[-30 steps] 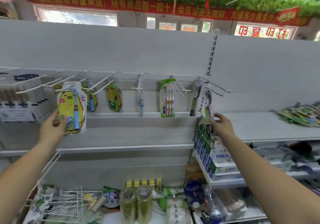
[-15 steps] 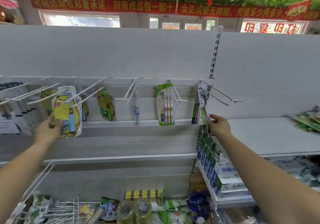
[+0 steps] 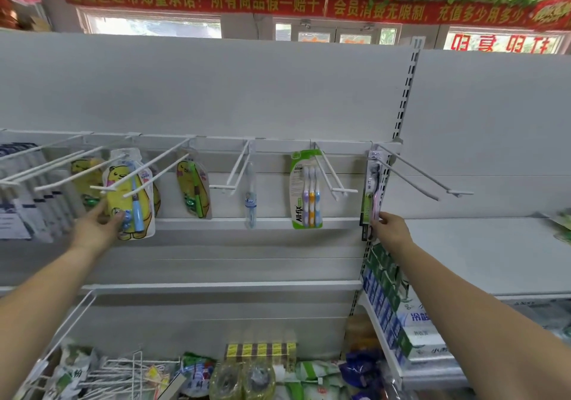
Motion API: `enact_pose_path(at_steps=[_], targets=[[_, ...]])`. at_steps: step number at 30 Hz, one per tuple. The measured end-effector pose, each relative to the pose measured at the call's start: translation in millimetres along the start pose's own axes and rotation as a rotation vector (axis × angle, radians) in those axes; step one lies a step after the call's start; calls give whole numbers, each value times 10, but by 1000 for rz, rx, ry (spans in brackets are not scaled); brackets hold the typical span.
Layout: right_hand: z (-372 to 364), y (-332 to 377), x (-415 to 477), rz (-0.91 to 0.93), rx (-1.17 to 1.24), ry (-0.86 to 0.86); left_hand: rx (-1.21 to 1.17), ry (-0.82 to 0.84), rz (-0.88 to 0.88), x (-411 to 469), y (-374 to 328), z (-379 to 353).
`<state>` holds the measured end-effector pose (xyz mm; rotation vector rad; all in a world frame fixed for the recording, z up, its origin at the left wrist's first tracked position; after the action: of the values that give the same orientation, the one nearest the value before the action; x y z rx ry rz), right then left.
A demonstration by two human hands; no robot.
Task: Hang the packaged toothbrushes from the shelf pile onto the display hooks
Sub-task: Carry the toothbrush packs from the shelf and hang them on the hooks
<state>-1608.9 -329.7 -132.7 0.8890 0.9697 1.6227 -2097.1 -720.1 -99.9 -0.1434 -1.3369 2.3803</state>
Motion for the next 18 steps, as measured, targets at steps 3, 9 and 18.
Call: enact_pose_path(at_steps=[3,9,18], targets=[[37,-83,-20,-91,-33,44,46,1,-27,-81,-52,-5],[102,-77,-263,-67,-332,153,220,28,-51,-255,56,-8],[151,908,-1352,326,-768,315,819,269,-574,-1023,-615,-142]])
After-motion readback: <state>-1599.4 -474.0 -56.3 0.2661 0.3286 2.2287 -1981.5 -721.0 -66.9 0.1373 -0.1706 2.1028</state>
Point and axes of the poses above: each hand's wrist, its own x-axis towards the middle knuckle, its own z-axis out of the back of the hand, y = z × x, the point moved 7 cm from there along x, towards the middle knuckle, and after that the axes turned 7 degrees about x, right-handed, at the moved point
